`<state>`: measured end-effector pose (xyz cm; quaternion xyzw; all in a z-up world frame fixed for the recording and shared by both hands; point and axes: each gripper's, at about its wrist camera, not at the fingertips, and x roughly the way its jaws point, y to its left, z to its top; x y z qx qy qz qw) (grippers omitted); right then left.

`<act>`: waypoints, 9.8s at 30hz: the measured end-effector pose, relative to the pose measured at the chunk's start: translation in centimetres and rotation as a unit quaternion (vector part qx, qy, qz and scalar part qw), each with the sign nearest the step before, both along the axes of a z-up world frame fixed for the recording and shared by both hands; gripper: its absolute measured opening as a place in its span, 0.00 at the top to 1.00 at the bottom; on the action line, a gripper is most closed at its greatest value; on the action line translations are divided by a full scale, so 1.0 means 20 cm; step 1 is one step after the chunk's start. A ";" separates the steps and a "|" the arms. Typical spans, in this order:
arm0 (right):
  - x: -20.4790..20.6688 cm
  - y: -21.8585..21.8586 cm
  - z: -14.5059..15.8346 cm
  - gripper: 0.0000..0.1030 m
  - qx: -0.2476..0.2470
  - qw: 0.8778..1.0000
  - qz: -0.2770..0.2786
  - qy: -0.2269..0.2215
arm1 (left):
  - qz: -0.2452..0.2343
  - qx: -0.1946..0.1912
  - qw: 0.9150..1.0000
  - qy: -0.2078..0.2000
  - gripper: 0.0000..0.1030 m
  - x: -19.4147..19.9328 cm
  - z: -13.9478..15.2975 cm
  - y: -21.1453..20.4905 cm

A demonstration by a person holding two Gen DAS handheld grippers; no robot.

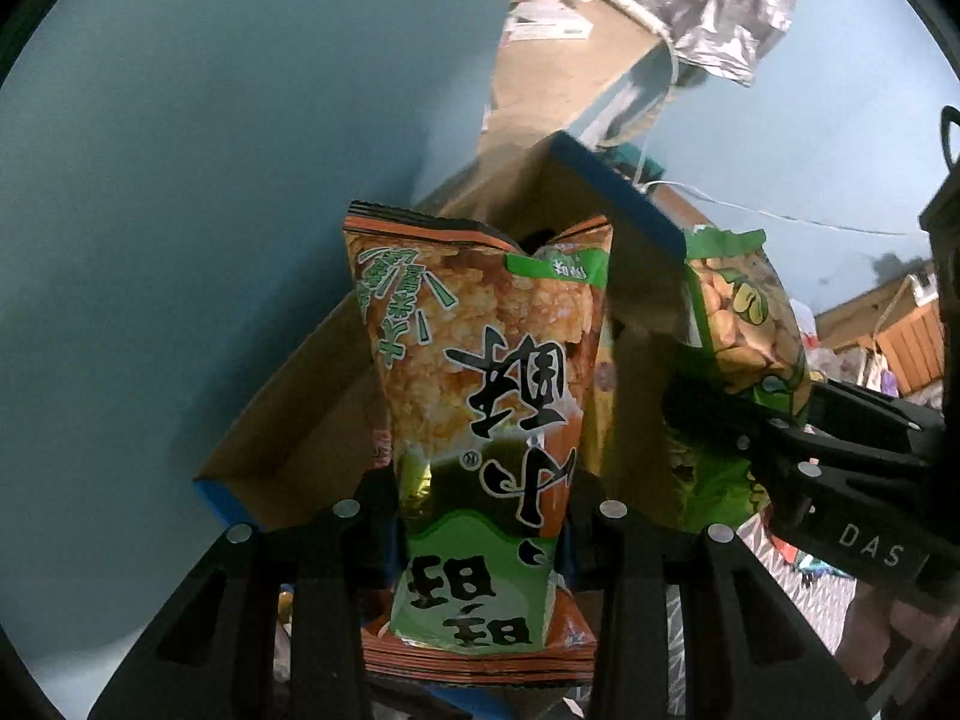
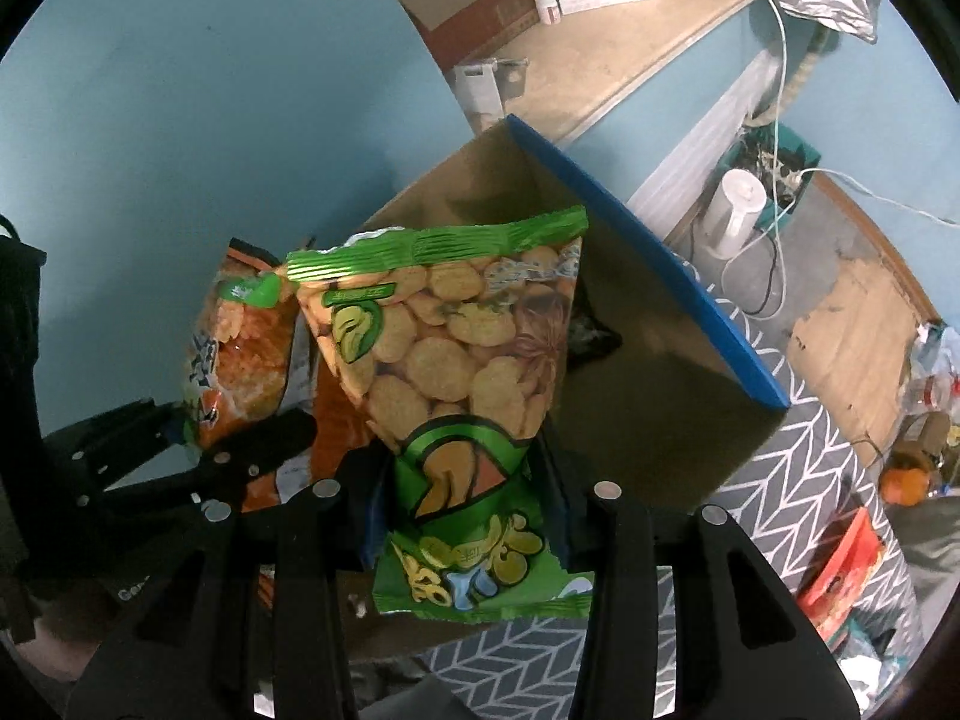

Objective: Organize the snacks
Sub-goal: 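Open both tools to drop the bags into the box, then move both tools back over the remaining snacks on the table, then grasp the strapped snack packet with the right tool, then grasp the orange cracker bag with the left tool while the right tool holds its packet, then lift both bags and carry them over the cardboard box, then open both tools to drop the bags into the box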

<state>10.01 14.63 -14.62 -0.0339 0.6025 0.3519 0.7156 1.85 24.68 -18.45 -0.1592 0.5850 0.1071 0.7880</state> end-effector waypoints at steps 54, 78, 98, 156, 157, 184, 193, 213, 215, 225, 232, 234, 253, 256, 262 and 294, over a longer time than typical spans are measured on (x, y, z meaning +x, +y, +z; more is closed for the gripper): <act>-0.51 -1.31 -0.16 0.35 -0.096 0.980 -0.161 0.069 | -0.269 -0.006 0.962 0.041 0.35 -0.07 -0.01 -0.95; -0.96 -1.62 -0.50 0.25 -0.124 0.963 -0.209 0.119 | -0.394 0.008 0.910 0.127 0.35 -0.24 -0.46 -1.39; -1.07 -1.42 -0.73 0.24 -0.186 0.962 -0.172 0.104 | -0.386 0.012 0.908 0.163 0.31 -0.40 -0.56 -1.38; -0.77 -2.30 -0.48 0.60 -0.044 0.917 -0.385 0.094 | -0.303 -0.002 0.944 0.133 0.60 0.43 -0.72 -2.04; -0.77 -2.31 -0.48 0.60 -0.044 0.917 -0.384 0.095 | -0.310 0.003 0.942 0.128 0.63 0.42 -0.71 -2.04; -0.83 -2.08 -0.57 0.60 -0.044 0.926 -0.359 0.106 | -0.298 -0.033 0.944 0.137 0.16 0.15 -0.63 -1.63; -0.84 -2.02 -0.56 0.60 -0.042 0.929 -0.353 0.104 | -0.278 -0.007 0.948 0.153 0.15 0.17 -0.72 -1.84; -0.82 -2.02 -0.54 0.60 -0.044 0.933 -0.342 0.103 | -0.286 0.058 0.942 0.164 0.26 0.04 -0.89 -1.99; -0.82 -2.02 -0.54 0.60 -0.043 0.933 -0.343 0.103 | -0.286 0.058 0.944 0.155 0.39 0.03 -0.86 -1.96; -0.78 -1.93 -0.50 0.60 -0.043 0.936 -0.336 0.092 | -0.287 0.019 0.946 0.148 0.46 -0.02 -0.79 -1.76; -0.73 -1.83 -0.42 0.60 -0.044 0.945 -0.314 0.074 | -0.282 0.005 0.951 0.124 0.46 -0.05 -0.63 -1.58; -0.70 -1.79 -0.39 0.60 -0.044 0.948 -0.306 0.069 | -0.276 -0.001 0.955 0.113 0.46 -0.05 -0.57 -1.53; -0.38 -1.32 -0.10 0.60 -0.004 0.978 -0.207 0.015 | -0.184 -0.016 0.983 0.019 0.46 -0.04 -0.03 -1.03; -0.31 -1.20 -0.07 0.60 0.004 0.984 -0.179 0.009 | -0.159 -0.017 0.987 0.009 0.46 -0.04 0.02 -0.92; -0.19 -0.92 -0.02 0.60 0.010 0.993 -0.116 -0.002 | -0.111 -0.015 0.994 -0.003 0.46 -0.05 0.05 -0.71; 0.14 -0.12 -0.03 0.55 0.014 1.000 -0.021 0.011 | 0.010 0.006 1.000 0.004 0.33 -0.02 -0.07 -0.23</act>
